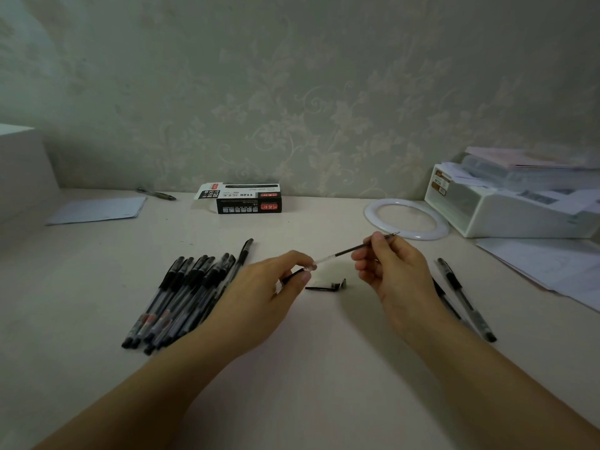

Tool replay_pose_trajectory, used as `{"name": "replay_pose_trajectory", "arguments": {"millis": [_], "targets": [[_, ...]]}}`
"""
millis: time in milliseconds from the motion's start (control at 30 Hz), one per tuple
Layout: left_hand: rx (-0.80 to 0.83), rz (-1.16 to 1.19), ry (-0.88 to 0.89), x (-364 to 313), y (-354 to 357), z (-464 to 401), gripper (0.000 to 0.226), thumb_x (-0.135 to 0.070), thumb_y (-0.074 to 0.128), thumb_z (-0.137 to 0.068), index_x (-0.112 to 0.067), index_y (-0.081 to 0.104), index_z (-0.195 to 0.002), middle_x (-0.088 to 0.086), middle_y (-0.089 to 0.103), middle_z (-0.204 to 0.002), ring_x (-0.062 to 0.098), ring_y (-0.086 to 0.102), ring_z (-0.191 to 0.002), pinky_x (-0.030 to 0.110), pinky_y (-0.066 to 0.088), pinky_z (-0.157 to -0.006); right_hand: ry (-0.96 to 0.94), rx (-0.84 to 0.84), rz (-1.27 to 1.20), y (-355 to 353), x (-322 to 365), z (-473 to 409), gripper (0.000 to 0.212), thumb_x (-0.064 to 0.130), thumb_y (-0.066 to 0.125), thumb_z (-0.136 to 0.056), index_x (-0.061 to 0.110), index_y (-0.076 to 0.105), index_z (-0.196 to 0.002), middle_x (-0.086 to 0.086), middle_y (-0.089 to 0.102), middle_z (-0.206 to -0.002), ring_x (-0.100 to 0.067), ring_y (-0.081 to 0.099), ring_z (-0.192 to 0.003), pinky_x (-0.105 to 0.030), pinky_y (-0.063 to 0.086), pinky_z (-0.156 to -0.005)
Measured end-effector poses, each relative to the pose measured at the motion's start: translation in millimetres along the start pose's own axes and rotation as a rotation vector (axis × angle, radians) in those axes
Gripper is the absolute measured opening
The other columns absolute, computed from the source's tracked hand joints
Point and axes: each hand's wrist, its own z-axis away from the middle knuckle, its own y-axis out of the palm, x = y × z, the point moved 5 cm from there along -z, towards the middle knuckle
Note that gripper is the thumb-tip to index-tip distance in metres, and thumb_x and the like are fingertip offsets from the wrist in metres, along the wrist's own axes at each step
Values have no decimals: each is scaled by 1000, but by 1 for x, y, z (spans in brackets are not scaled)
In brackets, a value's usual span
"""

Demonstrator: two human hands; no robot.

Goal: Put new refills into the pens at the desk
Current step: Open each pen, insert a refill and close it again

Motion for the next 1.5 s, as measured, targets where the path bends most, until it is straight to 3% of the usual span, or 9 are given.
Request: {"name": "replay_pose_trajectory", "arguments": {"millis": [233,433,533,667,900,1033,1233,1367,1500], "targets": [[3,20,1,-1,2,0,16,-38,46,-97,-40,58,-108,-15,54,-69,1,49,-57,13,32,-53,-18,117,97,10,-3,4,23,23,51,-101,10,66,-90,0,72,-72,-8,63,-62,-23,53,-63],[-6,37,4,-3,0,-1,12,-34,49,-97,-35,57,-106,-10,54,-69,-1,51,-57,11,35,-53,-160,365,556,26,-3,17,15,41,63,-92,30,73,-87,13,72,-81,2,63,-68,-11,49,-63],[-8,47,0,-2,0,-1,12,-34,49,-97,-35,57,-106,-10,54,-67,-1,51,-56,10,36,-52,-240,297,669,21,0,15,12,44,72,-84,31,73,-85,12,70,-81,-1,61,-66,-12,47,-62],[-7,51,-5,-2,0,0,12,-35,49,-97,-35,58,-105,-11,53,-67,0,50,-53,11,35,-50,-381,152,873,8,7,7,10,31,76,-83,25,71,-89,9,64,-77,-1,53,-63,-10,41,-61],[3,38,8,-3,-1,1,18,-32,48,-98,-36,59,-112,-13,53,-66,-6,52,-61,8,37,-58,-386,243,1124,7,-8,3,3,22,70,-89,23,73,-91,9,60,-85,-1,53,-72,-8,38,-65],[9,34,12,-3,-1,2,19,-31,50,-97,-36,61,-112,-21,54,-63,-11,52,-62,4,37,-59,-396,183,1001,4,-1,2,8,11,70,-88,17,74,-84,7,69,-79,-3,62,-75,-8,45,-69],[33,17,20,-4,0,2,17,-32,50,-97,-37,62,-108,-14,53,-62,-5,52,-60,6,36,-56,-205,263,438,13,6,6,5,12,71,-88,15,76,-88,3,73,-74,3,62,-62,-10,48,-61],[62,19,47,-8,1,3,16,-32,49,-98,-39,60,-107,-19,52,-62,-4,51,-57,8,35,-54,-176,340,408,21,0,12,6,9,69,-89,10,75,-91,-1,73,-73,-3,65,-66,-11,49,-61],[57,21,59,-9,0,2,15,-31,50,-97,-36,60,-106,-13,50,-60,-1,49,-52,10,33,-50,-163,385,398,22,-1,12,7,8,70,-88,11,75,-92,0,74,-76,-4,67,-70,-13,51,-64]]}}
